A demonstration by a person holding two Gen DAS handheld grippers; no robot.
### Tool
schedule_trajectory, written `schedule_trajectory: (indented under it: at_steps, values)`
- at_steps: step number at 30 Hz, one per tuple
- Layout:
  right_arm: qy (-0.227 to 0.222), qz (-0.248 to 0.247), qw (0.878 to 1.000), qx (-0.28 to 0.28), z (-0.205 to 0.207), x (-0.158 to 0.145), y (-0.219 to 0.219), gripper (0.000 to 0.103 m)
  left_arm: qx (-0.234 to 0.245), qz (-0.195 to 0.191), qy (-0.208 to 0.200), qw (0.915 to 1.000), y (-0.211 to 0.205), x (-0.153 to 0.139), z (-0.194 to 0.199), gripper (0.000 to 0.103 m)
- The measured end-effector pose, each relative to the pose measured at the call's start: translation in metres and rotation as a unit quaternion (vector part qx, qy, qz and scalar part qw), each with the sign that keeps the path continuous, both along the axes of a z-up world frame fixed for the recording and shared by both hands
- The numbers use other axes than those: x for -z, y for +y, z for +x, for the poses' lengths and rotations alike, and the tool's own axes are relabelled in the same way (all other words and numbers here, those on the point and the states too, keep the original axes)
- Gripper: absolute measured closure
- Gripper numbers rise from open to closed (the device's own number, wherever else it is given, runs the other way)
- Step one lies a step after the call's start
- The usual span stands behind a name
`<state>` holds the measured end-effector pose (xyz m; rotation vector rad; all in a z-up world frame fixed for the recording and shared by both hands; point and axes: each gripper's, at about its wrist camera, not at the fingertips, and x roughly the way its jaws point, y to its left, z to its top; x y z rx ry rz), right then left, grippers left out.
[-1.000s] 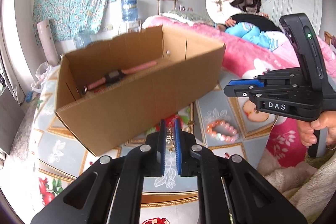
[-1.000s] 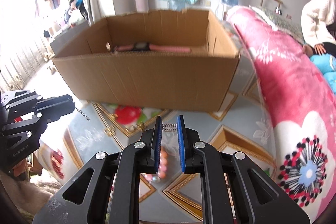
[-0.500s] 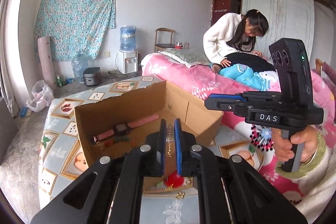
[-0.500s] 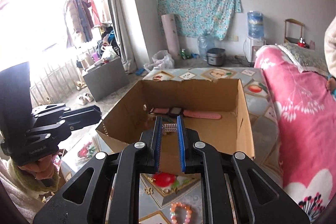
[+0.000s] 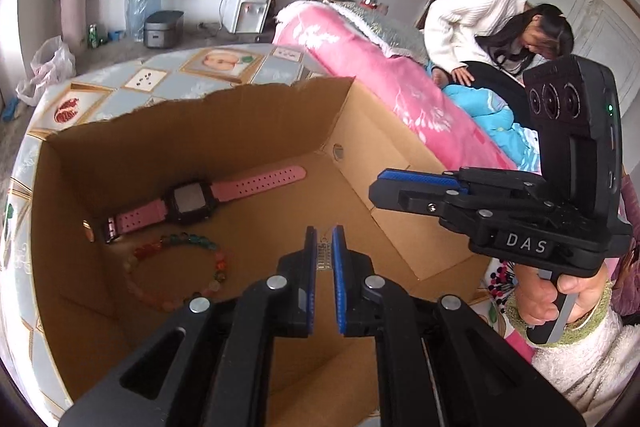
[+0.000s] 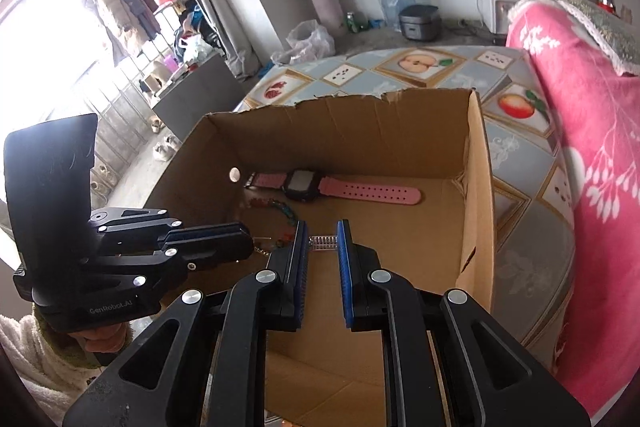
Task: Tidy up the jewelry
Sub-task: 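Carry the charm and earring into the box and open both grippers, then withdraw both grippers from the box toward the pink bead bracelet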
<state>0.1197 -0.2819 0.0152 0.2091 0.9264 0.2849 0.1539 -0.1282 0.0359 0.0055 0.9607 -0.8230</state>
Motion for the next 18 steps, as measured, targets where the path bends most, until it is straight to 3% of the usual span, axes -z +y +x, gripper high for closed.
schedule_trajectory:
  at_steps: [2, 3, 5, 14, 18]
  values:
    - [0.002, -0.014, 1.000, 0.006, 0.006, 0.002, 0.000, 0.088, -0.007, 0.013, 0.005, 0.9999, -0.007, 0.004, 0.005, 0.091]
    - [-0.001, -0.022, 1.000, 0.010, 0.007, 0.002, -0.001, 0.087, -0.011, 0.016, 0.007, 0.9998, -0.008, 0.005, 0.007, 0.080]
    - [-0.006, -0.024, 1.000, 0.014, 0.006, 0.000, -0.005, 0.085, -0.015, 0.006, 0.011, 0.9998, -0.008, 0.007, 0.011, 0.067]
    - [-0.032, -0.006, 0.999, 0.032, -0.003, -0.010, -0.022, 0.084, -0.033, -0.012, 0.000, 0.9994, 0.003, -0.004, 0.011, 0.063]
    - [-0.059, 0.010, 0.997, 0.041, -0.020, -0.028, -0.029, 0.076, -0.037, -0.026, -0.024, 0.9987, 0.017, -0.018, -0.001, 0.058]
